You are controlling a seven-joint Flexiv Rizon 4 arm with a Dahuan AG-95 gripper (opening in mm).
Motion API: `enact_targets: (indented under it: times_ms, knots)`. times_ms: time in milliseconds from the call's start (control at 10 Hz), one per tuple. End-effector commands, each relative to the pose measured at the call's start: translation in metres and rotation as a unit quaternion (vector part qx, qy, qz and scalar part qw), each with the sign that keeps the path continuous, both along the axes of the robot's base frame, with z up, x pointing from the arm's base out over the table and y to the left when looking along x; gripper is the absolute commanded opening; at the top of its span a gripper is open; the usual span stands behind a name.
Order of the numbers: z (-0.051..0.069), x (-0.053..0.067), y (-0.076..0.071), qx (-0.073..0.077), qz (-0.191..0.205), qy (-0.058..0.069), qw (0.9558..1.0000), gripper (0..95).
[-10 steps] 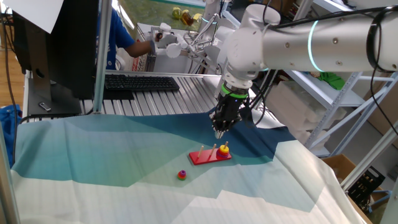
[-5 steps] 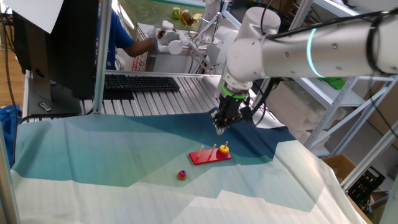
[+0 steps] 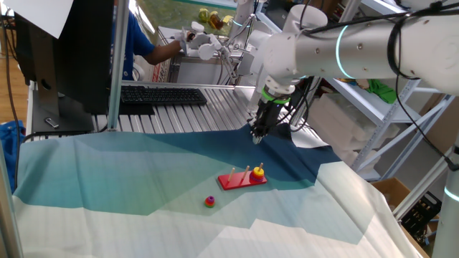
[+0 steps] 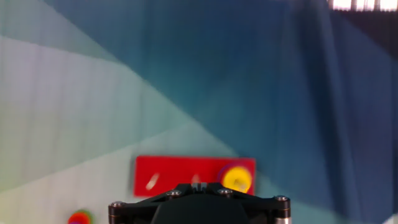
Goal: Take out one Hanoi block and throw it aside
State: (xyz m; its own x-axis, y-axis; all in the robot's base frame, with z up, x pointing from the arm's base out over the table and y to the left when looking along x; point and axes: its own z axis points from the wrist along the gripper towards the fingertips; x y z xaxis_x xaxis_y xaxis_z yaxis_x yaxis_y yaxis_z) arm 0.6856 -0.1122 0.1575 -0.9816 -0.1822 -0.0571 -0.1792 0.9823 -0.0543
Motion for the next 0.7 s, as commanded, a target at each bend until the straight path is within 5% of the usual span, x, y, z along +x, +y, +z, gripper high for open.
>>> enact_targets:
  times_ms: [100, 700]
  knots:
    - [-0.002, 0.001, -0.004, -0.001, 0.004, -0.009, 1.0000, 0.0]
    - [-0.026, 0.001, -0.016, 0.002, -0.005, -0.013, 0.9999, 0.0]
